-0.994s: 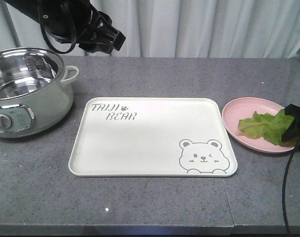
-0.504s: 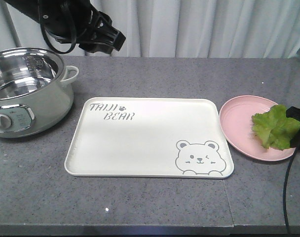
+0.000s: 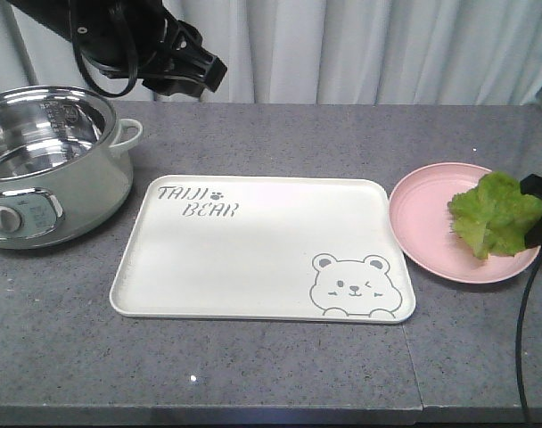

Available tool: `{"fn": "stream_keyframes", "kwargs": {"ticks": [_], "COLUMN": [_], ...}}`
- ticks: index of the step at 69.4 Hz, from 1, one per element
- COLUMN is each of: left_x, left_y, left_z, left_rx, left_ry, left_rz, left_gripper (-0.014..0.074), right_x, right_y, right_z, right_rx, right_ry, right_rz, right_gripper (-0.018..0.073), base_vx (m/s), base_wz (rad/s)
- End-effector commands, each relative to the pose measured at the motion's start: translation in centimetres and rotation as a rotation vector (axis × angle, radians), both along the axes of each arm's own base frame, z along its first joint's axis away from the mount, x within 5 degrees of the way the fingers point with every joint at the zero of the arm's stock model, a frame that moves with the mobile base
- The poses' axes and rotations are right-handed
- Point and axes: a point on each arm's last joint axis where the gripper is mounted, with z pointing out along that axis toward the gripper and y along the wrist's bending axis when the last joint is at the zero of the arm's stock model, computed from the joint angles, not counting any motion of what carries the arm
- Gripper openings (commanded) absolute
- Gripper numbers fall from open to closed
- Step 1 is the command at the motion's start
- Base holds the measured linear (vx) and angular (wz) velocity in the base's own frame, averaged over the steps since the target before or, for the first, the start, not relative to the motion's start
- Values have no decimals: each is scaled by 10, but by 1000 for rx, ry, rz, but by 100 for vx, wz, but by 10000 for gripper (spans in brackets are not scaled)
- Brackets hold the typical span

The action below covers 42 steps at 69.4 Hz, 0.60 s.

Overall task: Transfer vegetables to tray and serve
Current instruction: 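Lift the pink plate and carry it onto the tray with the right gripper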

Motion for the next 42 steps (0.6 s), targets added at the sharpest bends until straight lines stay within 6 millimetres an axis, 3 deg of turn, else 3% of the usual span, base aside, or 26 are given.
{"fn": "stream_keyframes", "kwargs": {"ticks": [1, 17, 25, 34, 42], "left_x": [-13, -13, -13, -13, -13], "left_y": [7, 7, 7, 7, 8], "left_z": [22, 22, 22, 23, 23], "left_rx": [-54, -54, -54, -50, -46], "left_ry": [-73, -73, -73, -77, -80], "left_rz": [2, 2, 2, 4, 7], "left_gripper": [356, 356, 356, 356, 356], "right_x": [0, 4, 7, 14, 23], "right_y": [1, 3, 10, 29, 62], "right_z": [47, 88, 99, 105, 105], "right_rx": [-22, -9, 61, 173, 198], "right_ry": [-121, -184, -235, -287, -303], "right_rz": [15, 41, 40, 64, 148], "right_gripper": [-5, -5, -4, -4, -4], "base_vx": [0, 0, 0, 0, 0], "base_wz": [0, 0, 0, 0, 0]}}
